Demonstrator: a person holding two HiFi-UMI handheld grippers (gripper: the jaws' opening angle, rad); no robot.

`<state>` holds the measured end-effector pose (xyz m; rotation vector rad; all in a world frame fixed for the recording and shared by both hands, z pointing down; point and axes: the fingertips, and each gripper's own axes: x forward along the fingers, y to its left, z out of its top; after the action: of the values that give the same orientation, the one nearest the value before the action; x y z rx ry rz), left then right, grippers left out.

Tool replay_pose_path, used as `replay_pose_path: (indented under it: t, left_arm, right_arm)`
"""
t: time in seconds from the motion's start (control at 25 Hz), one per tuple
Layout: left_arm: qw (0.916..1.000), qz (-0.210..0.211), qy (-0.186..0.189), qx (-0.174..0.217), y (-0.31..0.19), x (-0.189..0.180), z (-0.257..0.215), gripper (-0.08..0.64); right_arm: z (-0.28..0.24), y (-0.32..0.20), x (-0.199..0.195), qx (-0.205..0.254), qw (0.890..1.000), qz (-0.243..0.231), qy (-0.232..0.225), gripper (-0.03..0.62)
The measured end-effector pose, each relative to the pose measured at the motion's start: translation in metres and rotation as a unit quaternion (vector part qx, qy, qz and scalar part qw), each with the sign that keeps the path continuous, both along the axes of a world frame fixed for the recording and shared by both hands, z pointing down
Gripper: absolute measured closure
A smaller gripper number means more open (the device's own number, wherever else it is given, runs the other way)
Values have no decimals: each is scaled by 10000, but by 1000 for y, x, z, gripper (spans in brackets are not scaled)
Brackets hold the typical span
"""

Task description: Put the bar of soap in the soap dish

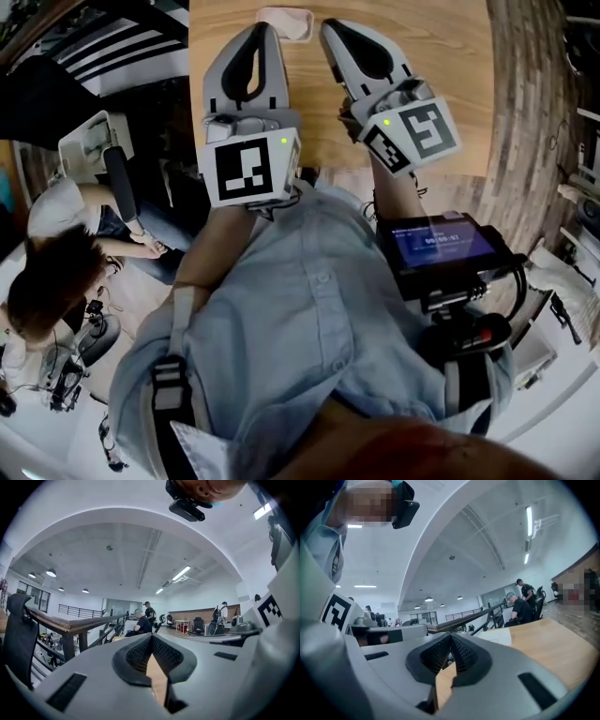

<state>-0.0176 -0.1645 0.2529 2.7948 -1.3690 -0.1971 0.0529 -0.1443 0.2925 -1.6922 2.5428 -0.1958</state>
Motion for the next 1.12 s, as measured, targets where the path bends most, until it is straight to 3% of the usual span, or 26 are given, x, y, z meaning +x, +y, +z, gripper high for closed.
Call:
replay_pose_path:
  t: [0.24,0.44,1.12]
  left_arm:
    - [9997,-9,-12,254,-1,3,-14,554]
    - [9996,68,-100,248,2,8,-11,554]
    - [9992,118,-144,347,3,10,-16,554]
  right_arm:
    - [-14,-10,0,238,9997,58,54,586]
    - [-21,-13,-2,377,9990,60,226,586]
    - [-27,-16,0,489,9986,99,174,586]
